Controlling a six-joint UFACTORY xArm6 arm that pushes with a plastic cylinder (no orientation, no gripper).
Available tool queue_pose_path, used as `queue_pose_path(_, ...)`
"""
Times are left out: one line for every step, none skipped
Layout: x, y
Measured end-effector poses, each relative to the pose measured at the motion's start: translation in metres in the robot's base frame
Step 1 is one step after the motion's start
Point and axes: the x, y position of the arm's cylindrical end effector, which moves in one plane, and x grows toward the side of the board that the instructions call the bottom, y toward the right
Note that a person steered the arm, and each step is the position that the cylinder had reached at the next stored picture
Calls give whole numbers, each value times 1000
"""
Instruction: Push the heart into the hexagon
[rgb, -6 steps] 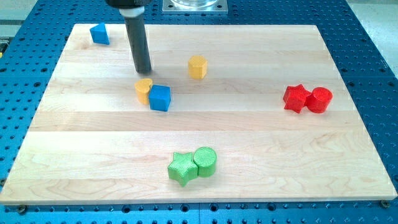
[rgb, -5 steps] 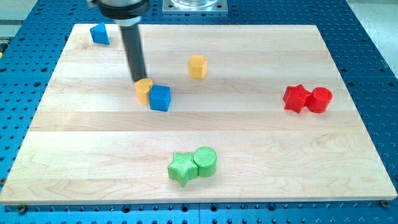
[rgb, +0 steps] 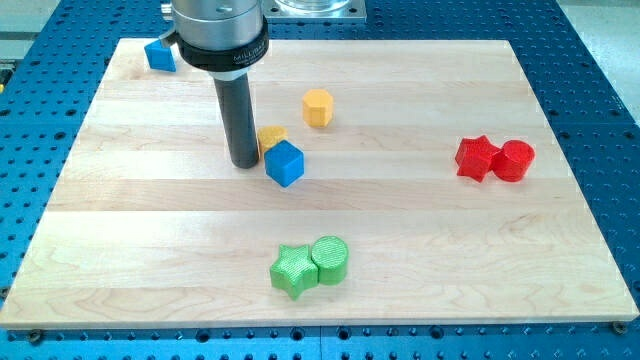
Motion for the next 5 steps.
queue_pose_path(-2,29)
queue_pose_path(-13,52)
queue_pose_path(-21,66)
queue_pose_path(-27,77)
queue_pose_path(-38,79)
